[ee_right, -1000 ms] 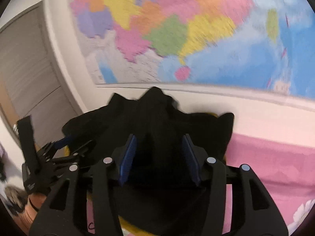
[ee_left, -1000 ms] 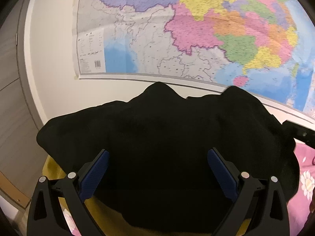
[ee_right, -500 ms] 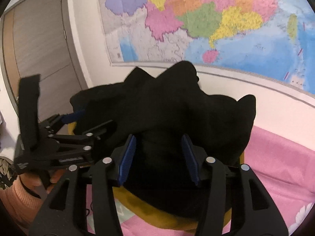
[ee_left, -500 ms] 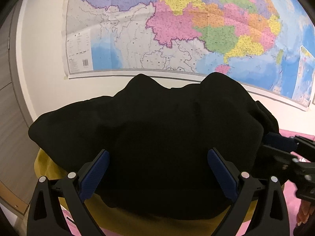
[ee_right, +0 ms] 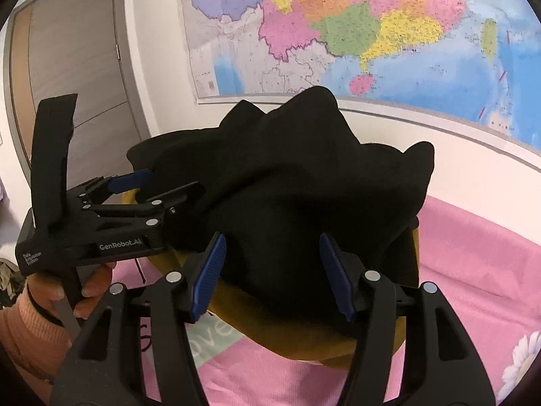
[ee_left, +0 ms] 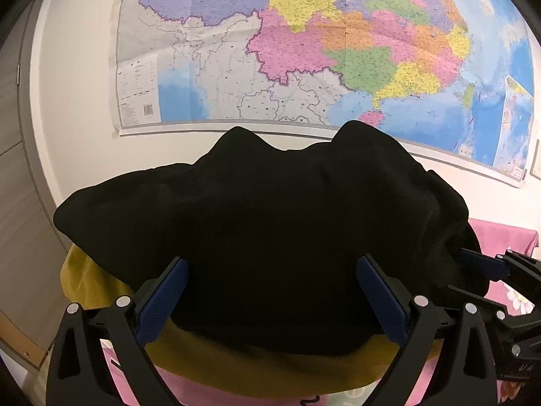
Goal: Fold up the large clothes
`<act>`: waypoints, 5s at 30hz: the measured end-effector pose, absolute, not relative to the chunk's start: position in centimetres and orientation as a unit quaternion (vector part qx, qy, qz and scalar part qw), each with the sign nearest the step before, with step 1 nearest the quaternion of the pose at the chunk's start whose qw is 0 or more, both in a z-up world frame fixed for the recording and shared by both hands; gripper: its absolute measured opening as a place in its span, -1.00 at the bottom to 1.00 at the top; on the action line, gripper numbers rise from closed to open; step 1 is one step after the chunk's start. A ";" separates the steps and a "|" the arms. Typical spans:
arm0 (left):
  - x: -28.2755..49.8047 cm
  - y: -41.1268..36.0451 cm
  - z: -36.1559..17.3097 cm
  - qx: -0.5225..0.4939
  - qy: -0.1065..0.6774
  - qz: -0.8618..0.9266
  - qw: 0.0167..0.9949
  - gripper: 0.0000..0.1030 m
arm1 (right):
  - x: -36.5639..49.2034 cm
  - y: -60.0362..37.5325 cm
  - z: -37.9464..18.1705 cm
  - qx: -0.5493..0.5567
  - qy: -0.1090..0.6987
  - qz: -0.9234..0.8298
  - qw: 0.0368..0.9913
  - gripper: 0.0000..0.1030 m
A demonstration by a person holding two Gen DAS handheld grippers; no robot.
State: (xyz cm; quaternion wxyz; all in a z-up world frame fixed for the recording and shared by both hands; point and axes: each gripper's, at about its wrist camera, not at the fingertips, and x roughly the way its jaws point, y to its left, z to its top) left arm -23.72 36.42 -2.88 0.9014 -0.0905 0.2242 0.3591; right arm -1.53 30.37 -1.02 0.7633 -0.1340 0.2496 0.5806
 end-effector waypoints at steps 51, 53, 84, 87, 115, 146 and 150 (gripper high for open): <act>-32.4 26.9 -4.0 -0.121 0.227 0.373 0.891 0.87 | -9.7 21.4 -0.8 -0.109 0.214 0.574 0.783 0.89; -32.5 26.7 -4.2 -0.119 0.230 0.373 0.891 0.87 | -9.9 21.3 -0.9 -0.109 0.216 0.574 0.783 0.89; -33.1 25.1 -5.0 -0.112 0.251 0.362 0.891 0.87 | -11.2 19.6 -2.0 -0.101 0.230 0.572 0.781 0.89; -33.2 25.1 -5.0 -0.115 0.250 0.364 0.890 0.87 | -11.2 19.6 -2.0 -0.100 0.230 0.572 0.781 0.89; -33.2 24.7 -5.2 -0.111 0.252 0.363 0.890 0.87 | -11.4 19.7 -2.3 -0.096 0.235 0.571 0.781 0.89; -33.7 24.8 -5.3 -0.117 0.251 0.363 0.890 0.87 | -11.7 19.7 -2.3 -0.096 0.235 0.571 0.780 0.89; -33.7 24.8 -5.3 -0.117 0.250 0.363 0.890 0.87 | -11.7 19.7 -2.3 -0.096 0.235 0.571 0.781 0.89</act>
